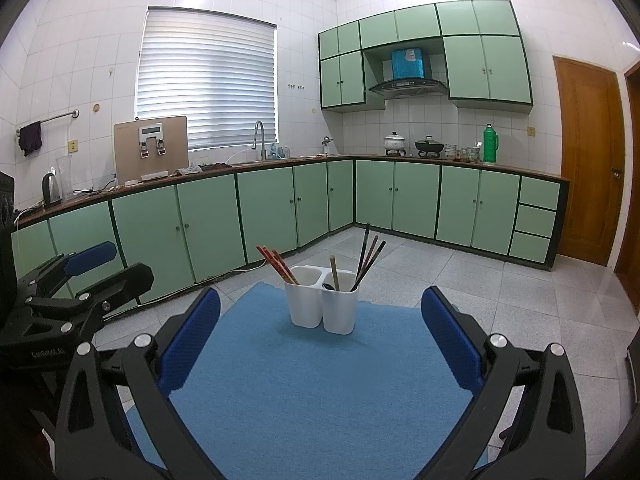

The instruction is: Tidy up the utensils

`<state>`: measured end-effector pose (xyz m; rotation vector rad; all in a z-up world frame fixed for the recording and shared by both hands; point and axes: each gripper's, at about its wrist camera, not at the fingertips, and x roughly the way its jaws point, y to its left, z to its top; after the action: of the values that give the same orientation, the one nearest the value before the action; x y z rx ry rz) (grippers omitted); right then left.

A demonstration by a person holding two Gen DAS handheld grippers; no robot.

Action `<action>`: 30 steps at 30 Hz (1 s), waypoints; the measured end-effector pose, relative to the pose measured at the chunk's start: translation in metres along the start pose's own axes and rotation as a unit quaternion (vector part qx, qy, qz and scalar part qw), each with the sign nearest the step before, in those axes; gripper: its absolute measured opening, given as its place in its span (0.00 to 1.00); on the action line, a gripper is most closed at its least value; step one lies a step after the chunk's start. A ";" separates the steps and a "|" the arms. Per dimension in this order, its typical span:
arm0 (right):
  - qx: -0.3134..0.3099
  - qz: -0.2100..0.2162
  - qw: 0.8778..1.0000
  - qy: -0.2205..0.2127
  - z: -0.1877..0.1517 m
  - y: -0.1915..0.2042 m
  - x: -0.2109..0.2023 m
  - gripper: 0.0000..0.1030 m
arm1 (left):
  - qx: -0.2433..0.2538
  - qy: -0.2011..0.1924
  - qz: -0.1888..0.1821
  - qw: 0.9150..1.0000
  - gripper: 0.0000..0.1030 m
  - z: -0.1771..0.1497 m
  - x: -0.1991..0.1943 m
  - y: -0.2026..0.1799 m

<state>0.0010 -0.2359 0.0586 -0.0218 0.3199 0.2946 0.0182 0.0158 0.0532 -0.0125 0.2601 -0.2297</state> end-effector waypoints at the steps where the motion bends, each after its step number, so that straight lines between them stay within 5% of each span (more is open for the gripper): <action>1: 0.000 0.000 1.000 0.000 0.000 0.000 0.000 0.95 | 0.000 0.000 0.000 1.000 0.94 0.000 0.000 0.000; 30: 0.002 0.000 1.000 0.005 0.000 -0.002 0.002 0.95 | -0.010 0.012 -0.004 1.000 0.94 0.001 0.005 0.007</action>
<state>0.0033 -0.2378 0.0580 -0.0197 0.3309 0.2941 0.0250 0.0212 0.0528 -0.0304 0.2855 -0.2359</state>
